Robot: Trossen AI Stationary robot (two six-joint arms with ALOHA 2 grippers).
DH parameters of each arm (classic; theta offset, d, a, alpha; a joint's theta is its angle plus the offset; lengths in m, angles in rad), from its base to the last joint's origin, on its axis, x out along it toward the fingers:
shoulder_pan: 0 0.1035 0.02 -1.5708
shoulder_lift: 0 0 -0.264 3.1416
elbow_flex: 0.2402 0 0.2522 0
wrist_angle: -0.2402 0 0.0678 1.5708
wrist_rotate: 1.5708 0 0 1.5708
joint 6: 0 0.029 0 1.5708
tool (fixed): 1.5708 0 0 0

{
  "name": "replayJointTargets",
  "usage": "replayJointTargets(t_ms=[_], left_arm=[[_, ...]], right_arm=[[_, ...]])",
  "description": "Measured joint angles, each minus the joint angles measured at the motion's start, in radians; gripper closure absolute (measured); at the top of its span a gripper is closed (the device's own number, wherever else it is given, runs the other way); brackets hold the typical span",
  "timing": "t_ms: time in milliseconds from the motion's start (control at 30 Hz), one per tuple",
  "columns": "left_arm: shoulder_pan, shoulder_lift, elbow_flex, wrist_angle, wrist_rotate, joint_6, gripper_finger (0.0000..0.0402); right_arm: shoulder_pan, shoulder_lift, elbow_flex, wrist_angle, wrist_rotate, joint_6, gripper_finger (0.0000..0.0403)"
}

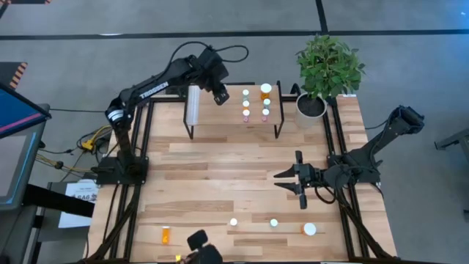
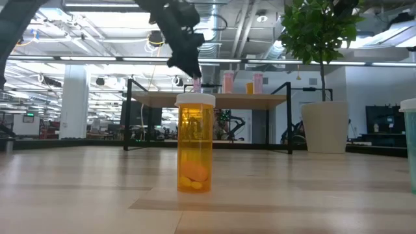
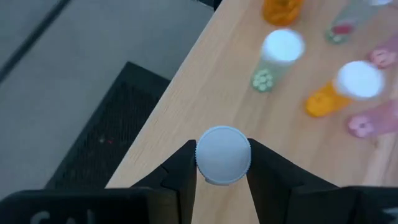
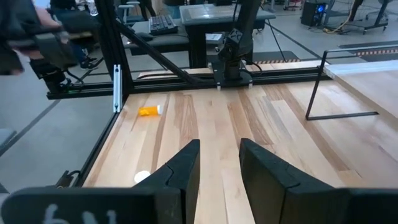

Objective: Pick and place medicine bottles onto shelf by color
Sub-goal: Put the small purple pill bottle on the shelf

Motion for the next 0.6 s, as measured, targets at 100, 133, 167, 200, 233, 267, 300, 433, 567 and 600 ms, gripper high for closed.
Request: replayJointTargets(t_ms=[100, 133, 167, 200, 233, 267, 300, 433, 567, 600], left_arm=[[0.019, 0.032, 0.000, -0.005, 0.015, 0.003, 0.0296], [0.024, 0.040, 0.000, -0.011, 0.021, 0.010, 0.0296], [0.028, 0.047, 0.000, -0.011, 0.025, 0.017, 0.0296], [0.031, 0.053, 0.000, -0.009, 0.028, 0.021, 0.0296], [0.033, 0.058, 0.000, -0.005, 0.033, 0.025, 0.0296], [0.033, 0.060, 0.001, 0.001, 0.038, 0.026, 0.0296], [0.034, 0.060, 0.001, -0.001, 0.040, 0.028, 0.0296], [0.033, 0.060, 0.001, -0.005, 0.048, 0.039, 0.0296], [0.035, 0.060, 0.002, -0.026, 0.061, 0.034, 0.0296], [0.035, 0.060, 0.003, -0.029, 0.061, 0.034, 0.0296]], right_arm=[[0.000, 0.000, 0.000, 0.000, 0.000, 0.001, 0.0269], [0.000, 0.000, 0.000, 0.000, 0.000, 0.006, 0.0269], [0.000, 0.000, 0.000, -0.001, 0.000, 0.010, 0.0270], [0.000, 0.000, 0.000, -0.001, 0.000, 0.015, 0.0270], [0.000, 0.000, 0.000, -0.003, 0.000, 0.016, 0.0270], [0.001, 0.000, 0.000, -0.003, 0.000, 0.017, 0.0270], [0.001, 0.000, 0.000, -0.004, 0.000, 0.018, 0.0270], [0.001, 0.020, 0.000, -0.005, 0.000, 0.020, 0.0269], [-0.005, 0.046, 0.000, -0.001, 0.000, 0.020, 0.0270], [-0.009, 0.052, 0.000, -0.003, 0.000, 0.021, 0.0270]])
